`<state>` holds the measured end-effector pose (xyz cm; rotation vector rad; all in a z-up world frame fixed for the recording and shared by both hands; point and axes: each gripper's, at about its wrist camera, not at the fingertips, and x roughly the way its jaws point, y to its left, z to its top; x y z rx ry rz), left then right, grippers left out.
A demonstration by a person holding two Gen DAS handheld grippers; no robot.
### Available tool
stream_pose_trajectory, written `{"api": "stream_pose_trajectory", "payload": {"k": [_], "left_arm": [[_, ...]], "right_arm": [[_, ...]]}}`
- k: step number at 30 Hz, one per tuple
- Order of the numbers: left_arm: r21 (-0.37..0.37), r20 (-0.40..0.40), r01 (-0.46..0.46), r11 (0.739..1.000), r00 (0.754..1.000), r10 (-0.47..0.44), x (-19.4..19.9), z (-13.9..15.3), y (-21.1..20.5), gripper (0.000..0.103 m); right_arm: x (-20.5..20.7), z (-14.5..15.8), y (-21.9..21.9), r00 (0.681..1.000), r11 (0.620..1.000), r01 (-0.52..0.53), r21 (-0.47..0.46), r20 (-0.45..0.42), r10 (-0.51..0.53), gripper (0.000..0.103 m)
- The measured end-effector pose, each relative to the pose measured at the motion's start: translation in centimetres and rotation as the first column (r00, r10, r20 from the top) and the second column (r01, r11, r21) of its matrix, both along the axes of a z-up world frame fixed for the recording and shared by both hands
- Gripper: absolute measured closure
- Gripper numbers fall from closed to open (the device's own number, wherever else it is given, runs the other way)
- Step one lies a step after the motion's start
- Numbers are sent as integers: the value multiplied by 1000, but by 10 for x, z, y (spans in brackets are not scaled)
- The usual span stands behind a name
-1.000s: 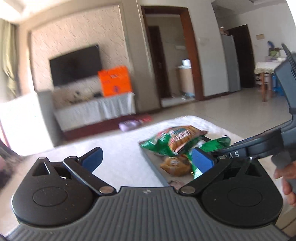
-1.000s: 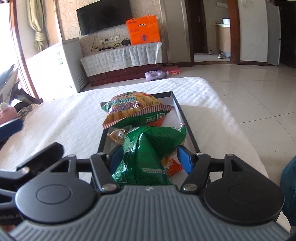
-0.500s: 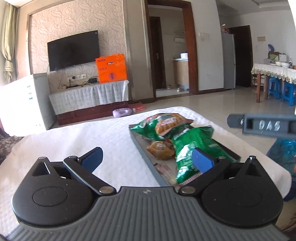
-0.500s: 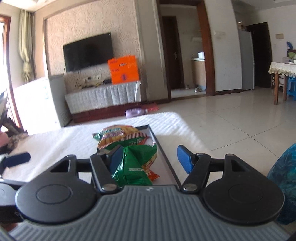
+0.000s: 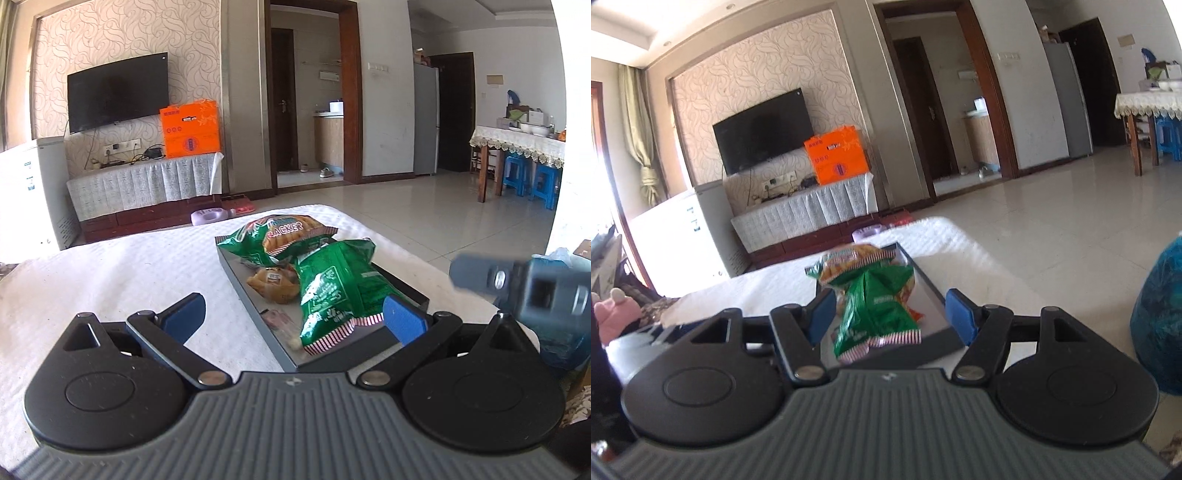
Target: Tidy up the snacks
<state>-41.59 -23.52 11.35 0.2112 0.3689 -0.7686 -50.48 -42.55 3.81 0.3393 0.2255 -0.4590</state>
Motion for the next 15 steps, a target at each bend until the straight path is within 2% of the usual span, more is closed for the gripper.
{"api": "stream_pose_trajectory", "payload": {"k": [2, 6, 9, 11, 15], "left_arm": [[24, -1, 7, 1000, 1000, -7, -4, -3, -3, 0], [32, -21, 8, 999, 1000, -8, -7, -7, 1, 0], [30, -31, 5, 1000, 1000, -4, -7, -8, 6, 0], [27, -43, 5, 1000, 999, -4, -6, -8, 9, 0], [67, -50, 10, 998, 999, -7, -5, -11, 6, 0]], "right_arm": [[-1, -4, 2, 999, 999, 38, 3, -25, -38, 21], [-2, -8, -3, 996, 997, 76, 19, -58, -75, 21], [-7, -13, -13, 993, 992, 108, 65, -51, -105, 21], [-2, -18, -20, 990, 987, 119, 106, -93, -109, 21], [11, -22, -19, 982, 989, 108, 100, -166, -90, 21]]}}
